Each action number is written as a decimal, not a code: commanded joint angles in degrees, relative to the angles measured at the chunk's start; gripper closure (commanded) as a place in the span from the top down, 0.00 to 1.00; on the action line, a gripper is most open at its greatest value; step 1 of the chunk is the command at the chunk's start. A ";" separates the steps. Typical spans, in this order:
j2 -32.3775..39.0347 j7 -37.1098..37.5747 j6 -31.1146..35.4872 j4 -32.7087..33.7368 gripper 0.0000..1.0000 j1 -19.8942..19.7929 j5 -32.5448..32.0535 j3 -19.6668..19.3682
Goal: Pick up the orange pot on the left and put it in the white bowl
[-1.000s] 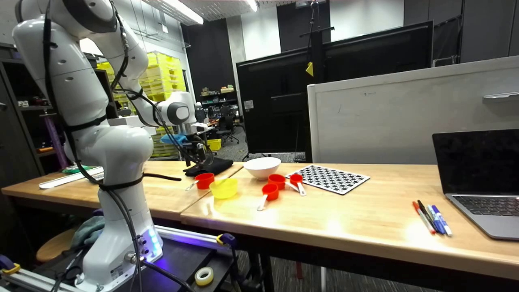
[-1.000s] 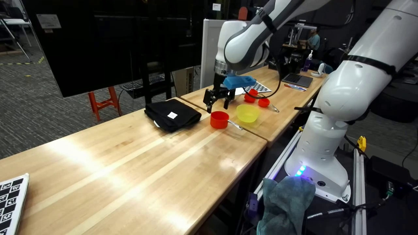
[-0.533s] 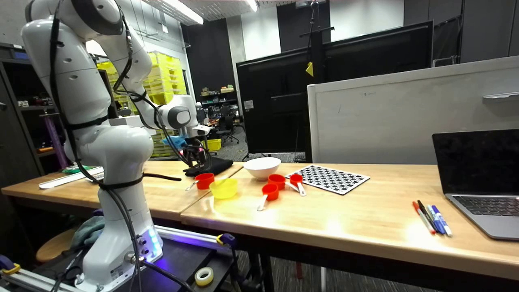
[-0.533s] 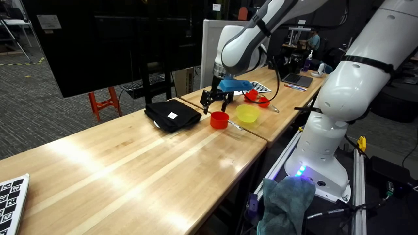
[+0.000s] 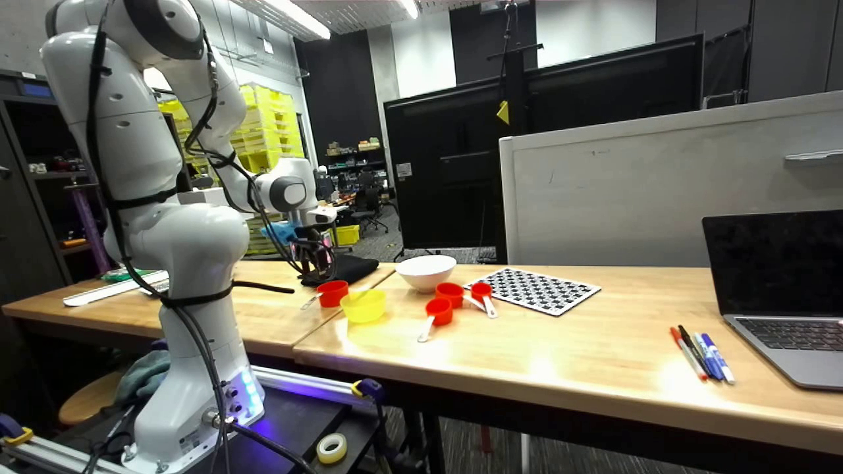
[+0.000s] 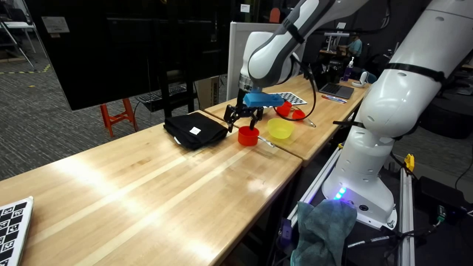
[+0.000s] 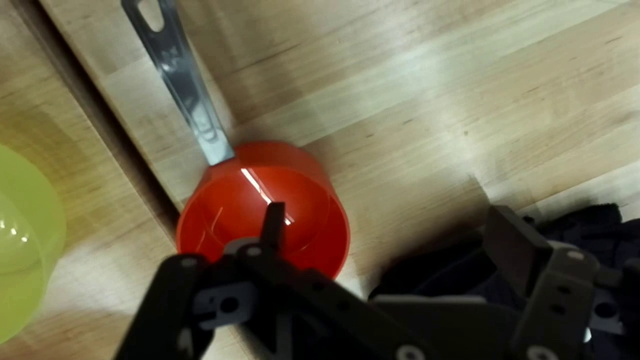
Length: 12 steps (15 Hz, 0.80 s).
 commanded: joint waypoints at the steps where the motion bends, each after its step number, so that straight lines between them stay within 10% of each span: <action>1: 1.17 -1.83 0.08 0.02 1.00 -0.04 -0.49 -0.11; 12: 6.71 -22.53 2.26 0.08 1.00 -0.31 4.35 -6.36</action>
